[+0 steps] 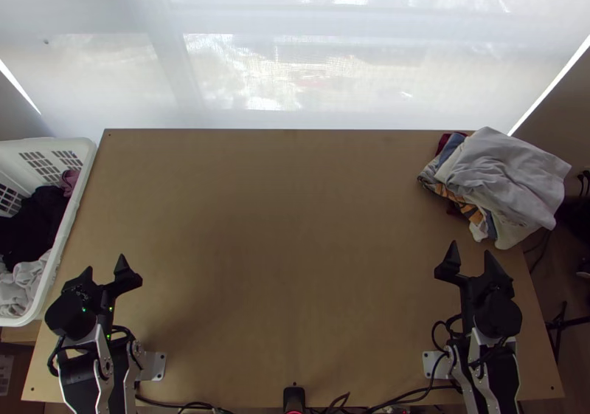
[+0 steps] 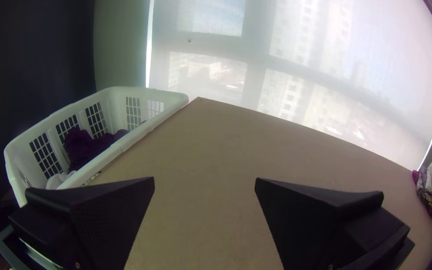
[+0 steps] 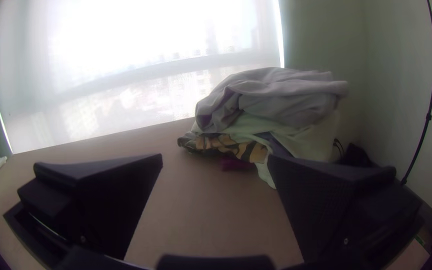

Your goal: Fold the t-shirt

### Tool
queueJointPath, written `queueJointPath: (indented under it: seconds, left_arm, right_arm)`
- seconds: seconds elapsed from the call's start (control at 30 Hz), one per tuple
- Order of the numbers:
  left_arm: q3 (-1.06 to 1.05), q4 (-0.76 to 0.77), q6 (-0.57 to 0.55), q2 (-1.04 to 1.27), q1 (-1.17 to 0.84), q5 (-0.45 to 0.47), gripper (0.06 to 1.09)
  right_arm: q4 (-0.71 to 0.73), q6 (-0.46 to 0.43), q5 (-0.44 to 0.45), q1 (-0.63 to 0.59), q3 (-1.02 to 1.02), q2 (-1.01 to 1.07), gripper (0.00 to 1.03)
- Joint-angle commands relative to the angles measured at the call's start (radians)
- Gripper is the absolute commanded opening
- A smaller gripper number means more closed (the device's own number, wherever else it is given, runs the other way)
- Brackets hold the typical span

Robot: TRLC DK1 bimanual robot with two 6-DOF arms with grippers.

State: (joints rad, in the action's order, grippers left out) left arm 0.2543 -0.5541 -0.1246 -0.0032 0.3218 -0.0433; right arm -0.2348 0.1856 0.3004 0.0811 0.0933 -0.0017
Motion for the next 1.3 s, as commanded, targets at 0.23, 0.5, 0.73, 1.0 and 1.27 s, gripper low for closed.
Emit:
queueJointPath:
  seconds: [0.23, 0.5, 0.73, 1.0, 1.27]
  left_arm:
    - [0.000, 0.000, 0.000, 0.000, 0.000, 0.000, 1.04]
    - [0.000, 0.000, 0.000, 0.000, 0.000, 0.000, 1.04]
    - [0.000, 0.000, 0.000, 0.000, 0.000, 0.000, 1.04]
    - [0.000, 0.000, 0.000, 0.000, 0.000, 0.000, 1.04]
    - [0.000, 0.000, 0.000, 0.000, 0.000, 0.000, 1.04]
  right_arm:
    - [0.000, 0.000, 0.000, 0.000, 0.000, 0.000, 0.98]
    - [0.000, 0.000, 0.000, 0.000, 0.000, 0.000, 0.98]
    - [-0.001, 0.000, 0.000, 0.000, 0.000, 0.000, 0.98]
    - [-0.001, 0.000, 0.000, 0.000, 0.000, 0.000, 0.98]
    - [-0.001, 0.000, -0.001, 0.042, 0.000, 0.000, 0.98]
